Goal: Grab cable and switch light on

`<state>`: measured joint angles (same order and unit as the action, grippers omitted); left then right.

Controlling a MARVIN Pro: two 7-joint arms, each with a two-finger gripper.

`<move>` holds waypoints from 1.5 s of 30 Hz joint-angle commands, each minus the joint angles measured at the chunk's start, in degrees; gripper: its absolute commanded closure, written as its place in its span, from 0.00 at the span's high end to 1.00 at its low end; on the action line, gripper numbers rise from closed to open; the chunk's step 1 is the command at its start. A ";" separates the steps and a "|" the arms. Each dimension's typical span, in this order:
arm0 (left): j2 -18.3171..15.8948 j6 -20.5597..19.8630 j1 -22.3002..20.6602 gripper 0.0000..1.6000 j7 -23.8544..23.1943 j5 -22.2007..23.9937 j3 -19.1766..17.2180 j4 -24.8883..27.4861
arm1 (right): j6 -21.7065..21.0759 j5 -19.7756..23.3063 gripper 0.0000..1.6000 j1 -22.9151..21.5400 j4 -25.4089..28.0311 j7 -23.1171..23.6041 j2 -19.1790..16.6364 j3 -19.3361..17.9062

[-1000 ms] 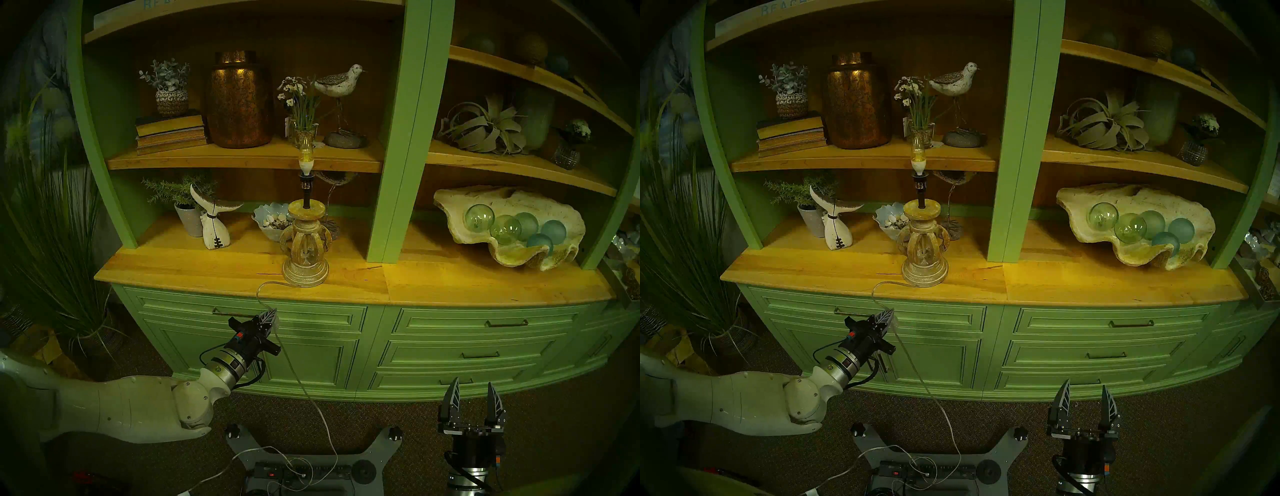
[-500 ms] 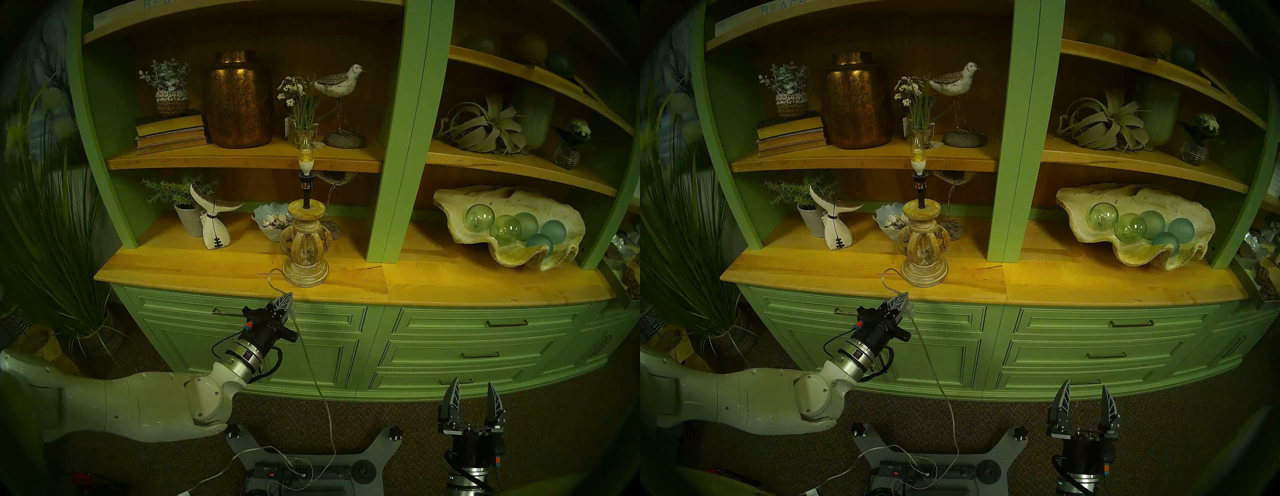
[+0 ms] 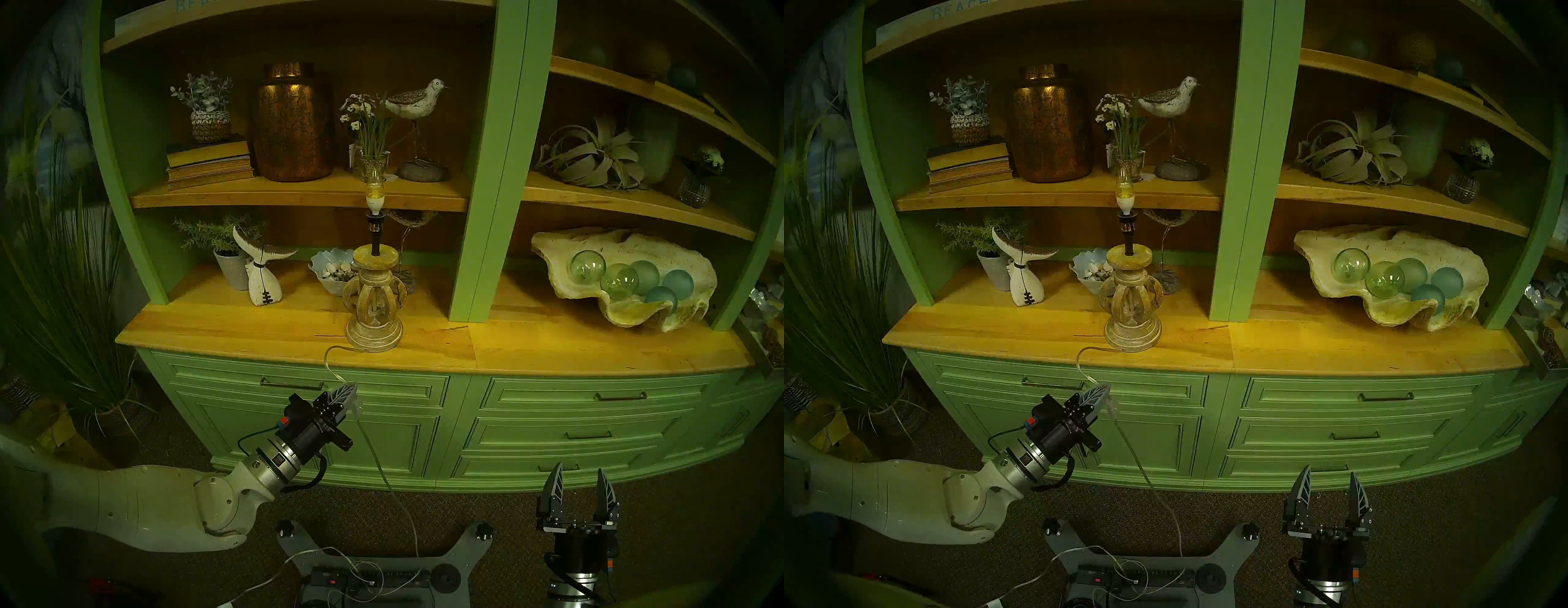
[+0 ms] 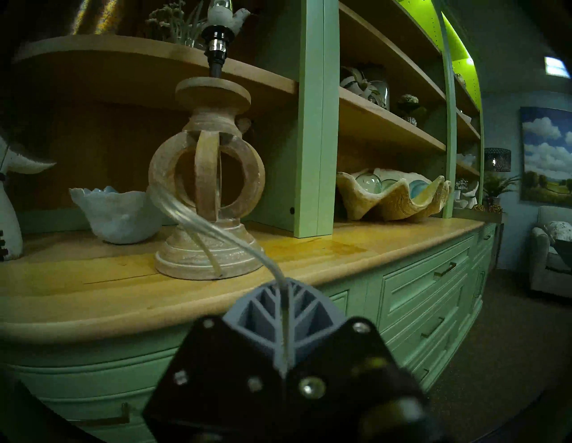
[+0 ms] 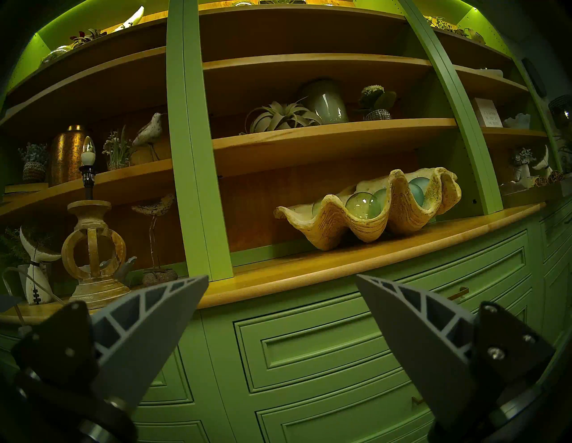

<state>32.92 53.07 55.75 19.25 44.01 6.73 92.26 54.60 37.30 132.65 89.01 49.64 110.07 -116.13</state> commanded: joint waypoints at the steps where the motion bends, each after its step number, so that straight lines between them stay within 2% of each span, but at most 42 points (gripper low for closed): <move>1: -0.03 1.93 -4.30 0.00 -5.31 2.44 -2.86 1.00 | 0.26 0.12 1.00 -0.13 1.34 0.12 -0.06 0.01; 5: 0.28 1.93 -5.74 0.00 -10.82 4.79 -2.19 1.19 | 0.27 0.12 1.00 -0.14 1.30 0.12 -0.07 0.00; 6: 0.30 1.93 -6.02 0.00 -10.36 4.49 -1.58 1.70 | 0.27 0.12 1.00 -0.15 1.30 0.12 -0.07 0.00; 7: 0.27 1.93 -6.05 0.00 -12.63 5.13 -1.10 1.72 | 0.28 0.12 1.00 -0.16 1.27 0.12 -0.08 0.00; 9: -0.24 1.93 -6.42 0.00 -13.98 5.23 -0.18 1.92 | 0.28 0.12 1.00 -0.19 1.22 0.12 -0.09 -0.01; 10: -0.41 1.93 -6.66 0.00 -15.67 6.21 -0.06 1.62 | 0.28 0.12 1.00 -0.18 1.23 0.12 -0.09 0.00; 11: -0.26 1.93 -6.85 0.00 -15.39 6.73 0.19 1.57 | 0.28 0.11 1.00 -0.22 1.14 0.11 -0.11 -0.01; 12: -0.42 1.93 -7.08 0.00 -17.87 7.30 -0.07 0.82 | 0.28 0.11 1.00 -0.24 1.11 0.11 -0.12 -0.02; 13: -0.20 1.81 -7.48 0.00 -17.35 7.95 0.05 0.31 | 0.28 0.11 1.00 -0.24 1.10 0.11 -0.12 -0.02; 14: -0.14 1.55 -7.65 0.00 -20.08 9.46 -0.25 -0.35 | 0.28 0.11 1.00 -0.25 1.07 0.11 -0.13 -0.02; 15: -0.22 1.32 -7.93 0.00 -19.70 9.24 -0.04 -0.37 | 0.28 0.10 1.00 -0.28 0.99 0.10 -0.15 -0.02; 18: -0.52 1.02 -8.45 0.00 -22.99 11.57 -0.01 -1.61 | 0.29 0.11 1.00 -0.29 1.00 0.11 -0.15 -0.03; 24: -1.41 1.93 -8.15 0.00 -28.81 17.12 0.81 -3.82 | 0.31 0.12 1.00 -0.25 1.10 0.12 -0.13 -0.02; 27: -1.76 1.93 -7.64 0.00 -33.45 21.65 0.81 -4.02 | 0.31 0.13 1.00 -0.22 1.18 0.13 -0.11 -0.01; 28: -1.81 1.93 -7.77 0.00 -32.09 21.76 1.26 -3.68 | 0.31 0.13 1.00 -0.20 1.20 0.13 -0.11 -0.01; 30: -2.34 1.93 -7.33 0.00 -35.28 25.25 1.18 -3.32 | 0.31 0.14 1.00 -0.19 1.22 0.13 -0.10 -0.01; 32: -2.44 1.39 -7.44 0.00 -38.51 27.97 1.07 -3.57 | 0.30 0.14 1.00 -0.18 1.24 0.14 -0.10 0.00; 33: -2.43 1.21 -7.66 0.00 -37.32 28.13 1.45 -3.25 | 0.30 0.14 1.00 -0.18 1.25 0.14 -0.09 0.00; 36: -2.56 0.34 -7.78 0.00 -41.71 31.89 1.26 -3.62 | 0.30 0.14 1.00 -0.16 1.29 0.14 -0.08 0.00; 38: -2.58 -0.16 -7.97 0.00 -42.27 33.18 1.43 -3.53 | 0.29 0.14 1.00 -0.15 1.31 0.13 -0.08 0.00; 39: -2.61 -0.59 -7.96 0.00 -44.54 34.82 1.23 -3.83 | 0.29 0.14 1.00 -0.14 1.32 0.13 -0.07 0.01; 45: -2.62 -2.65 -8.16 0.00 -49.99 39.98 0.95 -4.46 | 0.27 0.14 1.00 -0.10 1.39 0.13 -0.06 0.02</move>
<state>30.21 51.86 49.50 -24.51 78.55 8.95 87.85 54.61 37.31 132.60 88.84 49.64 110.04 -116.12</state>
